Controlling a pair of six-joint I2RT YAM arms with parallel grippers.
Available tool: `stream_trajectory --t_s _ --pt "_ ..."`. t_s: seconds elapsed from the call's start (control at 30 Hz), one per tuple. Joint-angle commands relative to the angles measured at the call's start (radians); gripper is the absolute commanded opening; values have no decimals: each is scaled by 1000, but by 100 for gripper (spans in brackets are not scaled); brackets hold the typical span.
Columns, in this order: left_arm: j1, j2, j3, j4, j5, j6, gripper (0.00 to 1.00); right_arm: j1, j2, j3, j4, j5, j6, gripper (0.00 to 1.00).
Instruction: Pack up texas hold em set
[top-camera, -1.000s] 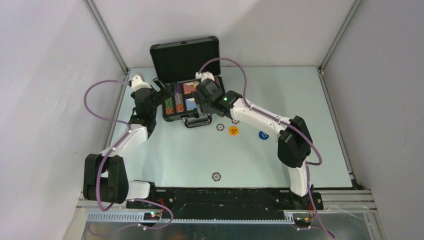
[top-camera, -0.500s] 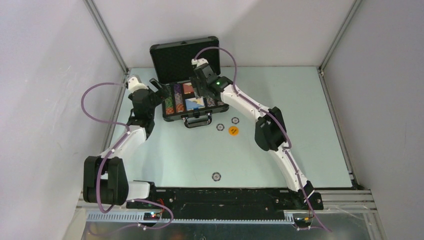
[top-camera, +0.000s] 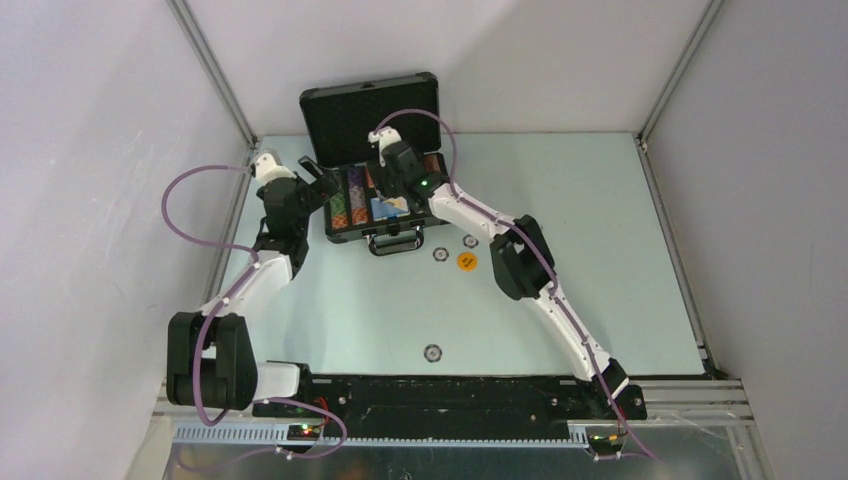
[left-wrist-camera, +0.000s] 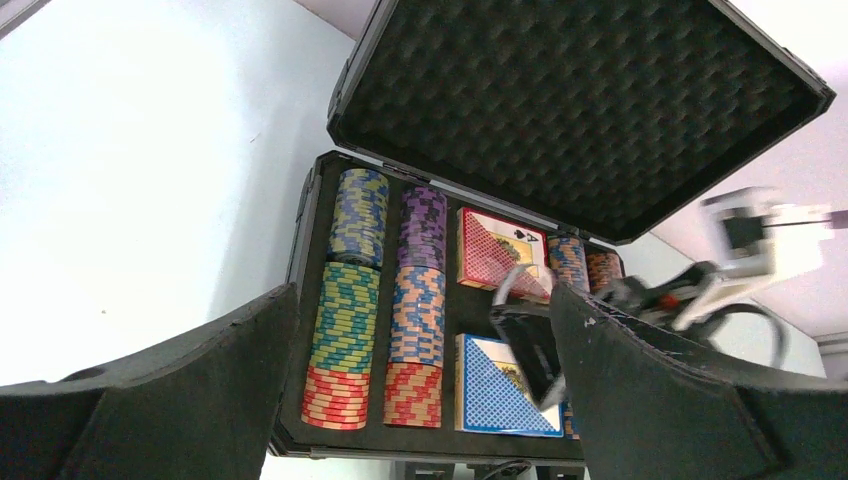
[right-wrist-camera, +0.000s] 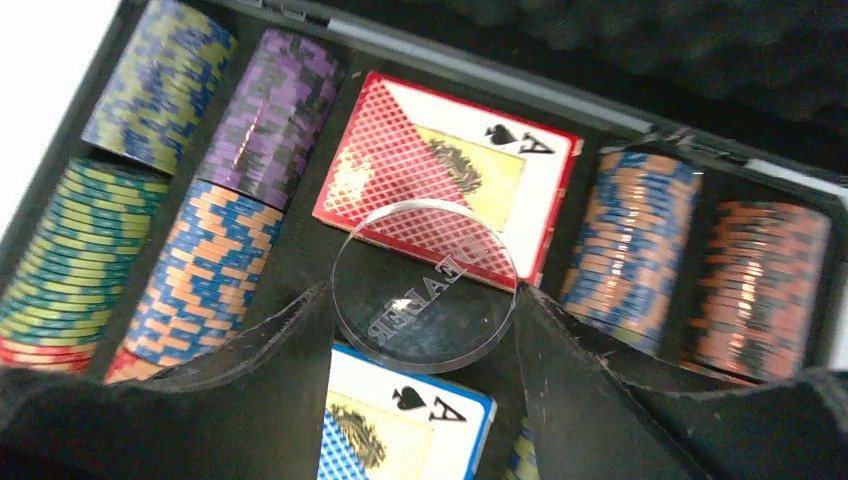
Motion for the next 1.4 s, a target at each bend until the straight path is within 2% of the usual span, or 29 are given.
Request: stream_trajectory --t_s 0.0,0.4,0.87,1.13,1.37 --pt "9 -2 15 30 17 -16 100 6 51 63 165 -11 -41 51" --pt "20 12 22 29 38 -34 100 5 81 79 285 20 -78 50" --pt "25 25 29 30 58 -42 100 -27 144 145 350 22 -58 50" --pt "26 29 30 30 66 -46 100 -33 145 148 349 9 -49 67" --pt "30 33 32 30 73 -49 100 -22 145 147 357 -19 -79 74"
